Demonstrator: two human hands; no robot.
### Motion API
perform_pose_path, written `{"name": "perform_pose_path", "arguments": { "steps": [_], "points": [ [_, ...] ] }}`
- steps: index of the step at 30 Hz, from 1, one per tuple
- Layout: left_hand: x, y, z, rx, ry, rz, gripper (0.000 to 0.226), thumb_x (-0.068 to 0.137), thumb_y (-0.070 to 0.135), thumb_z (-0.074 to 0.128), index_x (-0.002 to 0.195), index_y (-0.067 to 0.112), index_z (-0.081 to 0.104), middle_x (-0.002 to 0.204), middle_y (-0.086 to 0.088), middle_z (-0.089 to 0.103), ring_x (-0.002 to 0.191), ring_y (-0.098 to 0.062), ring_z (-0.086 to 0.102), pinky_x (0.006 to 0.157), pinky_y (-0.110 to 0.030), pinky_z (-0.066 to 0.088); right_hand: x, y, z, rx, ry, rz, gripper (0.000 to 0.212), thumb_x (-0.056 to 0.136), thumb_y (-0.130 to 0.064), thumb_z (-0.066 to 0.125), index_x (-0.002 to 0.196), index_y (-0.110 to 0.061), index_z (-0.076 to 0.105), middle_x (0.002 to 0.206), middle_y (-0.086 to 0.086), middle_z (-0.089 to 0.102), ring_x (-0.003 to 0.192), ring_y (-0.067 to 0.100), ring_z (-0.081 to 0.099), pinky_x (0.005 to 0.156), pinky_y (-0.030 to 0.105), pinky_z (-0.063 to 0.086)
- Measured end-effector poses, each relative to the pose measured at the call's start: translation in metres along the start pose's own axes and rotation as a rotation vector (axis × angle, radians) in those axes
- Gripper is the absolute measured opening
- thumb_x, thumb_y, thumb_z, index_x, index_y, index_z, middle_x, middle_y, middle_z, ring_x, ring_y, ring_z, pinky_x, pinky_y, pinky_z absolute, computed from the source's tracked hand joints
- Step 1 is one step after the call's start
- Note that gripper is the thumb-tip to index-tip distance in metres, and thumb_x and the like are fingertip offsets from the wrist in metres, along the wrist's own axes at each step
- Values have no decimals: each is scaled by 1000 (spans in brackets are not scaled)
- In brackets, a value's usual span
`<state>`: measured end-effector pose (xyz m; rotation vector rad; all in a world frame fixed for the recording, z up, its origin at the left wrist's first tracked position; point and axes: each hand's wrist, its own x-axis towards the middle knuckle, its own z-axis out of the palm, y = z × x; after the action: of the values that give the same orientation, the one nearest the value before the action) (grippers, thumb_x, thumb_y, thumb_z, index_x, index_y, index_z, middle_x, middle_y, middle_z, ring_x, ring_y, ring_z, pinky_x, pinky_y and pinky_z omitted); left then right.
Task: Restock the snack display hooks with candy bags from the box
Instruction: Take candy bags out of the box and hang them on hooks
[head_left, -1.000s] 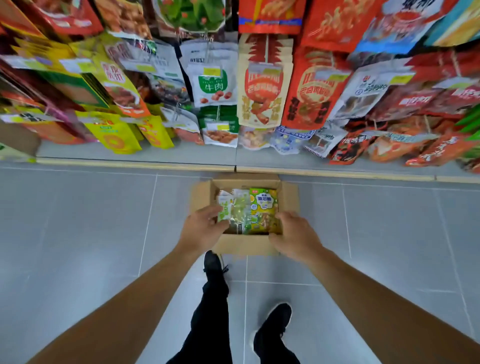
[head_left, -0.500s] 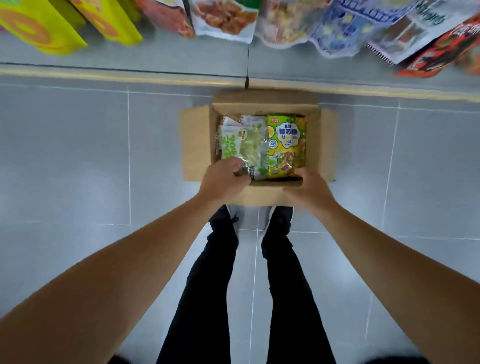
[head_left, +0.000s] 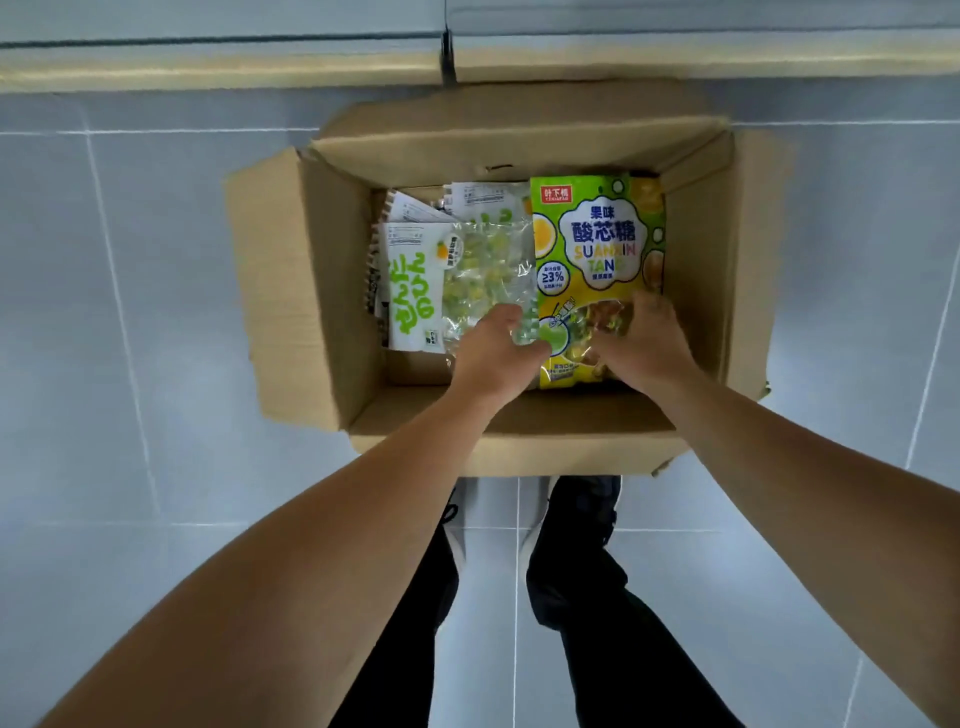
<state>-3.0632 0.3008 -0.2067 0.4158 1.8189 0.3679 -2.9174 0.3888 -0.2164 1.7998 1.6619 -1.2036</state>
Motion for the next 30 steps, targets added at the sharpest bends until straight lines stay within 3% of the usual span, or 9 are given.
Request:
{"name": "perform_pose_path", "arguments": {
  "steps": [3, 6, 12, 14, 17, 20, 24, 28, 30],
  "points": [
    [32, 3, 26, -77, 6, -15, 56, 83, 19, 68, 135, 17, 48, 120, 6, 62, 101, -19, 62, 79, -27, 48, 25, 17, 11, 75, 12, 51, 75, 84, -38, 68, 148, -18, 34, 146, 11, 41, 133, 33, 43, 106, 40, 41],
    [53, 8, 46, -106, 68, -2, 28, 82, 21, 67, 110, 16, 63, 90, 5, 69, 86, -23, 67, 63, -26, 46, 33, 29, 16, 98, -27, 61, 77, 89, -30, 65, 154, -22, 24, 151, 8, 42, 137, 32, 40, 108, 36, 35],
    [53, 10, 38, -223, 107, -22, 14, 91, 24, 61, 101, 24, 71, 94, -2, 73, 82, -17, 64, 68, -30, 49, 26, 26, 2, 200, -15, 61, 79, 85, -34, 68, 153, -28, 28, 151, 4, 42, 137, 26, 40, 106, 28, 33],
    [42, -6, 19, -324, 62, -73, 14, 91, 21, 60, 99, 26, 71, 98, 3, 73, 91, -16, 67, 78, -32, 53, 21, 17, -5, 272, -6, 81, 72, 84, -38, 69, 148, -31, 36, 143, 2, 50, 131, 25, 47, 104, 30, 36],
    [22, -31, -15, -464, 2, -129, 23, 87, 15, 57, 102, 24, 72, 113, -3, 72, 110, -25, 66, 96, -51, 52, 4, -3, -7, 375, -44, 60, 41, 81, -33, 69, 120, -30, 57, 114, -3, 65, 109, 21, 62, 95, 36, 50],
    [-7, -38, -52, -506, 78, -158, 18, 86, 12, 60, 100, 17, 71, 112, -11, 72, 107, -30, 67, 95, -56, 52, -34, -32, -3, 420, -78, 0, 25, 81, -26, 69, 105, -30, 63, 99, -2, 70, 90, 15, 65, 80, 30, 52],
    [-57, -31, -98, -452, 138, -167, 32, 68, 28, 65, 98, 19, 73, 101, -11, 74, 95, -32, 71, 84, -61, 55, -100, -68, -5, 468, -65, -10, 23, 82, -27, 66, 105, -27, 61, 82, -8, 64, 63, 6, 58, 50, 19, 44],
    [-126, -9, -141, -424, 109, -148, 43, 59, 37, 67, 99, 22, 73, 100, -7, 75, 103, -31, 69, 92, -56, 52, -170, -102, -32, 465, -83, -26, 23, 83, -27, 65, 106, -24, 63, 75, -3, 62, 53, 8, 52, 46, 20, 39],
    [-163, 7, -159, -393, 98, -131, 35, 60, 36, 67, 92, 22, 73, 90, -6, 73, 95, -31, 69, 86, -48, 54, -205, -116, -54, 434, -93, -32, 24, 83, -28, 65, 107, -23, 64, 74, -2, 63, 54, 10, 53, 50, 22, 41]
  ]
}}
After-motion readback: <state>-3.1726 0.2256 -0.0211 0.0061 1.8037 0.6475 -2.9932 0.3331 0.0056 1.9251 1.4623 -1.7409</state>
